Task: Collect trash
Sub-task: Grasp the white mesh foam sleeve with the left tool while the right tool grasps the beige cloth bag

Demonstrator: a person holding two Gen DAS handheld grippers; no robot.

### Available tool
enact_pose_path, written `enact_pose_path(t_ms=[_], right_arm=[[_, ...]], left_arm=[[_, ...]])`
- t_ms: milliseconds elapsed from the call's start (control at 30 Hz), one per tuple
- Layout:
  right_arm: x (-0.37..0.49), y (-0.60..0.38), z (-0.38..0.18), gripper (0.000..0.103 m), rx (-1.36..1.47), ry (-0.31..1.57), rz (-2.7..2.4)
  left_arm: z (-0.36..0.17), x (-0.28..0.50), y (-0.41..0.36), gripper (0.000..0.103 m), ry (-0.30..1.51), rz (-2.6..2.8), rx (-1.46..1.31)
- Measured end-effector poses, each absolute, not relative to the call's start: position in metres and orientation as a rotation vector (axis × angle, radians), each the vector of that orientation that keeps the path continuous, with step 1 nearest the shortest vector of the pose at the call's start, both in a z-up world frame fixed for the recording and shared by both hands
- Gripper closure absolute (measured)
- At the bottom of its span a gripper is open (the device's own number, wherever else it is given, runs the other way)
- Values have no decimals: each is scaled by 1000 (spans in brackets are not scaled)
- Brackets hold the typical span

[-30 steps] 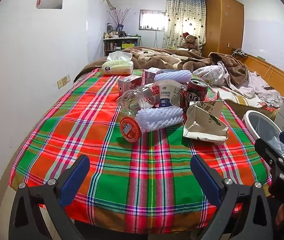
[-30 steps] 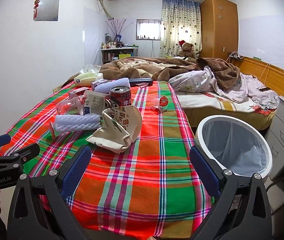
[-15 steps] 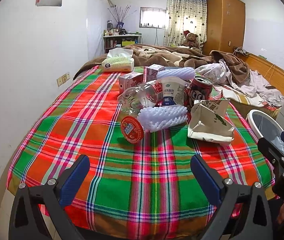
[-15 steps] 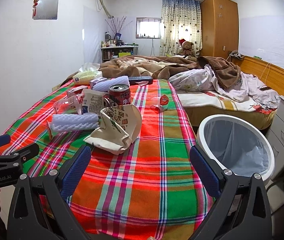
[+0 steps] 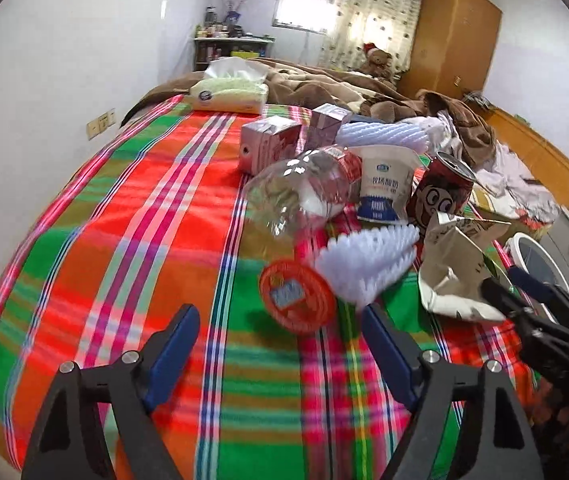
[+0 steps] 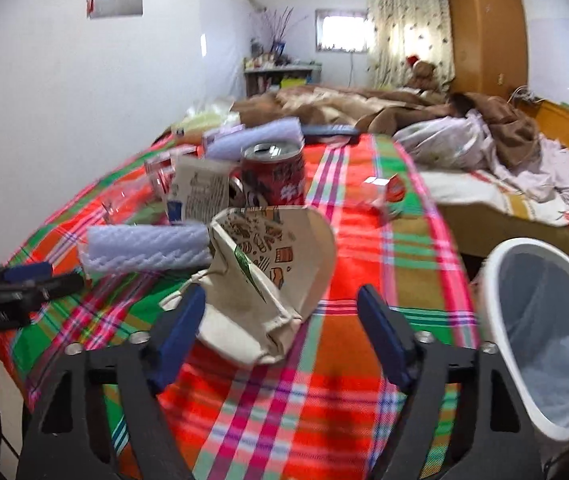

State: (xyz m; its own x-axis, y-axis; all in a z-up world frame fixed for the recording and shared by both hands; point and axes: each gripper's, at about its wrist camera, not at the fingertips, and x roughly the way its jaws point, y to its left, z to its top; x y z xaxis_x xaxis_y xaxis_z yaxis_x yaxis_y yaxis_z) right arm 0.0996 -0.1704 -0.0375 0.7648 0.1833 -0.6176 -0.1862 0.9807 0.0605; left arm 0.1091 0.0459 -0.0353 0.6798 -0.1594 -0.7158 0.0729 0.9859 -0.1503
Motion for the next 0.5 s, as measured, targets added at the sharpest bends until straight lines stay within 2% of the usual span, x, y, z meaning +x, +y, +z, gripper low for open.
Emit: enact_pose_path(t_ms=[100, 167, 300, 333, 367, 500], right_arm=[[107, -167, -44, 39, 3, 712, 227], [108, -164, -45, 50, 3, 721, 237], [109, -162, -46, 59, 3, 735, 246], [109, -163, -45, 70, 5, 737, 254], [109, -164, -45, 76, 14, 742, 263], [110, -169, -46, 85, 34, 754, 287]], left_arm=[[-34, 124, 46, 20, 818, -157, -98], [-34, 133, 46, 20, 828, -181, -93], [-30, 141, 38, 20, 828, -224, -48], [-28, 142, 34, 20, 822, -239, -29], [-26, 144, 30, 20, 819, -258, -12], [-21, 153, 18, 20, 821, -287, 39]])
